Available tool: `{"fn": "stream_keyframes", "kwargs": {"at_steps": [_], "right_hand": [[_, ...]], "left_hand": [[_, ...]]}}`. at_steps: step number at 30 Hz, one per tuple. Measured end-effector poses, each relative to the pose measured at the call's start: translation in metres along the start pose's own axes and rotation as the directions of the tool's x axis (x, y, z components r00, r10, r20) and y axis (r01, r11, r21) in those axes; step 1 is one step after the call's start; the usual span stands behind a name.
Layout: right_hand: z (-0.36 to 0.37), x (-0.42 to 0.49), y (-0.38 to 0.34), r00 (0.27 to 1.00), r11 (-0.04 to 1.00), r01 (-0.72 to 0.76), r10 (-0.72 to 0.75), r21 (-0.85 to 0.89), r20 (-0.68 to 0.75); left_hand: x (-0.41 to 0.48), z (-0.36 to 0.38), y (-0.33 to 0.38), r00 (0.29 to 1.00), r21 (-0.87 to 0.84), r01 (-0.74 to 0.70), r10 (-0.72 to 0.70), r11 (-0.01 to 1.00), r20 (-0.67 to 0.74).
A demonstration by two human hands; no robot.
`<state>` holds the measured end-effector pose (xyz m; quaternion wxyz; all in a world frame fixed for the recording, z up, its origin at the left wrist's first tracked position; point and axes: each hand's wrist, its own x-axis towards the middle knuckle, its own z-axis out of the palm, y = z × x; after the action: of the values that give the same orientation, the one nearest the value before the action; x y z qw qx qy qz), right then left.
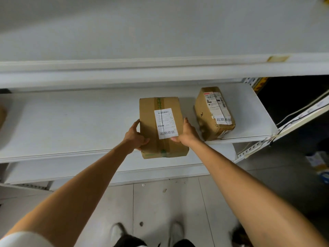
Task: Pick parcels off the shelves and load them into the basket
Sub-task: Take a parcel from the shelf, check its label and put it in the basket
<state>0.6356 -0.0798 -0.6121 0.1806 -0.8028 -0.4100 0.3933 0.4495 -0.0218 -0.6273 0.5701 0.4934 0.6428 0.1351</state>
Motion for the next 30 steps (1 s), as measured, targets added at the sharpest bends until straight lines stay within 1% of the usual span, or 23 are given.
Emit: {"fn": "stream_keyframes", "kwargs": {"at_steps": [2, 4, 6, 8, 10, 13, 14, 17, 21, 23, 24, 27, 30], "right_hand": [[0.004, -0.001, -0.004, 0.999, 0.999, -0.032, 0.032, 0.01, -0.02], [0.009, -0.007, -0.007, 0.996, 0.997, -0.058, 0.061, 0.046, -0.069], [0.018, -0.017, -0.008, 0.986, 0.989, -0.098, 0.112, 0.115, -0.122], [0.03, -0.036, -0.01, 0.973, 0.967, -0.117, 0.157, 0.226, -0.17], [0.046, -0.061, -0.015, 0.949, 0.923, -0.125, 0.218, 0.365, -0.227], [0.072, -0.104, -0.025, 0.911, 0.879, -0.089, 0.262, 0.469, -0.319], [0.081, -0.117, -0.028, 0.901, 0.883, -0.08, 0.262, 0.462, -0.345], [0.098, -0.153, -0.034, 0.853, 0.924, -0.12, 0.283, 0.364, -0.439], [0.099, -0.202, -0.03, 0.752, 0.891, -0.146, 0.382, 0.43, -0.537], [0.094, -0.23, -0.02, 0.69, 0.878, -0.134, 0.415, 0.46, -0.592], [0.092, -0.245, -0.013, 0.656, 0.869, -0.126, 0.435, 0.478, -0.617], [0.085, -0.294, 0.011, 0.536, 0.812, -0.121, 0.538, 0.571, -0.651], [0.078, -0.352, 0.044, 0.398, 0.767, -0.104, 0.616, 0.633, -0.68]], "left_hand": [[0.002, -0.003, -0.001, 0.999, -0.005, -0.008, 0.008, 1.0, 0.041], [0.005, -0.007, -0.003, 0.996, -0.002, -0.024, 0.024, 1.0, 0.088], [0.006, -0.012, -0.006, 0.988, 0.052, -0.08, 0.072, 0.995, 0.14], [0.004, -0.025, -0.009, 0.97, 0.198, -0.193, 0.157, 0.961, 0.186], [0.0, -0.041, -0.013, 0.939, 0.322, -0.315, 0.243, 0.893, 0.242], [-0.015, -0.067, -0.02, 0.872, 0.367, -0.463, 0.34, 0.807, 0.353], [-0.02, -0.074, -0.022, 0.848, 0.372, -0.504, 0.363, 0.779, 0.386], [-0.04, -0.088, -0.028, 0.771, 0.348, -0.61, 0.433, 0.712, 0.467], [-0.072, -0.08, -0.024, 0.68, 0.294, -0.702, 0.488, 0.649, 0.547], [-0.092, -0.064, -0.02, 0.618, 0.25, -0.747, 0.503, 0.617, 0.605], [-0.103, -0.054, -0.018, 0.579, 0.226, -0.772, 0.509, 0.595, 0.637], [-0.142, -0.016, -0.012, 0.427, 0.116, -0.844, 0.527, 0.523, 0.735], [-0.19, 0.036, -0.012, 0.302, 0.021, -0.869, 0.496, 0.495, 0.814]]}}
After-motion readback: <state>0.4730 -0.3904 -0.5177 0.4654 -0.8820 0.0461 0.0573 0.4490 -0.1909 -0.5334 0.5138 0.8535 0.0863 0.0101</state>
